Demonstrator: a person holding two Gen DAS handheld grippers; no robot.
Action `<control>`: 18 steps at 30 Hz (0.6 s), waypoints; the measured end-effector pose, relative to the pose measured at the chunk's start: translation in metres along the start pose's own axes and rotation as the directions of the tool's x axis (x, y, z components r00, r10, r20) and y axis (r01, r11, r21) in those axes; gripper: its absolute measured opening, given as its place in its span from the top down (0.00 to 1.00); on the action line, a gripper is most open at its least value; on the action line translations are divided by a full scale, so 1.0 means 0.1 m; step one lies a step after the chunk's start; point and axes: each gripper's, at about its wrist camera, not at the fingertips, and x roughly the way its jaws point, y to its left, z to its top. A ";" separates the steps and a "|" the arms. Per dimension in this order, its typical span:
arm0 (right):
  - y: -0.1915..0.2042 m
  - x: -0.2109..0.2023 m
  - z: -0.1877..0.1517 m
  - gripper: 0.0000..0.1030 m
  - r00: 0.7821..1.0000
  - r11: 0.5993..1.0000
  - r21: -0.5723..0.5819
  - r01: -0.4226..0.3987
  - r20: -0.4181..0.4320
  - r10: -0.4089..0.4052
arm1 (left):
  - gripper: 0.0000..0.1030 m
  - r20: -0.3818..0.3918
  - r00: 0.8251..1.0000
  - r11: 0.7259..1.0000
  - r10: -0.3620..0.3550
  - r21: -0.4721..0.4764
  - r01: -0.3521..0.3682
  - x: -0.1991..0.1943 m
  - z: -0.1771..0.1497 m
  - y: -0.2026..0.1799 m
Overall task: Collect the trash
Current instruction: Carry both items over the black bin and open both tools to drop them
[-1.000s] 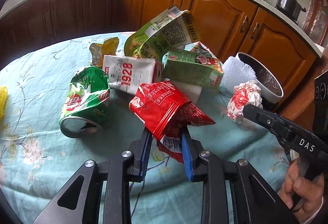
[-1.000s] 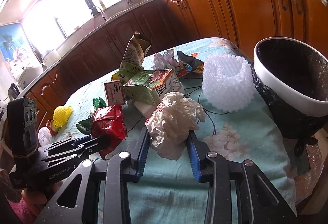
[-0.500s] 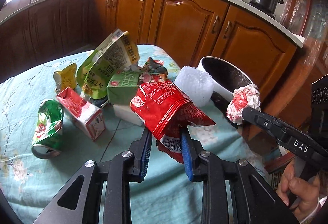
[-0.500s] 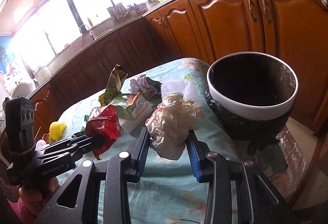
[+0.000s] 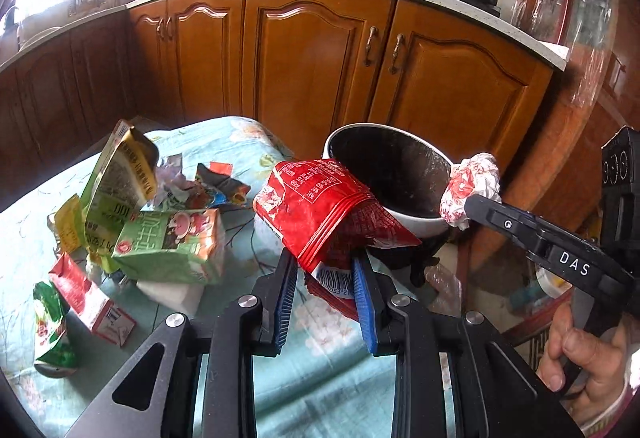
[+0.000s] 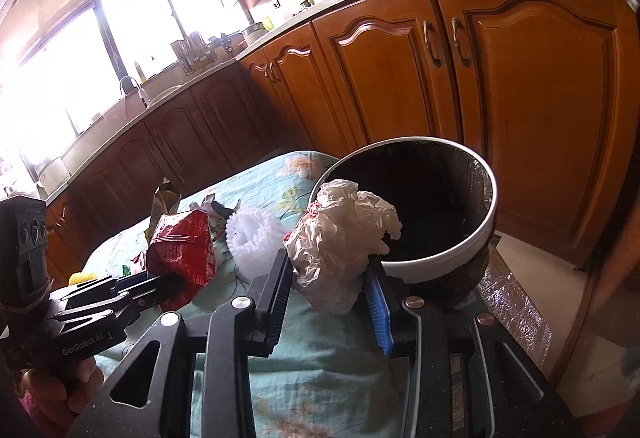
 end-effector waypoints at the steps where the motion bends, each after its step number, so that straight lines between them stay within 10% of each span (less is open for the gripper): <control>1: -0.03 0.00 0.03 0.64 1.000 1.000 0.002 0.006 0.003 -0.006 | 0.74 -0.002 1.000 1.000 -0.005 0.002 0.005 0.04 0.04 -0.01; 18: -0.51 0.35 0.46 0.62 0.997 0.997 0.019 0.076 -0.024 -0.076 | 0.74 -0.115 0.992 0.996 -0.054 0.070 0.062 1.12 0.80 -0.32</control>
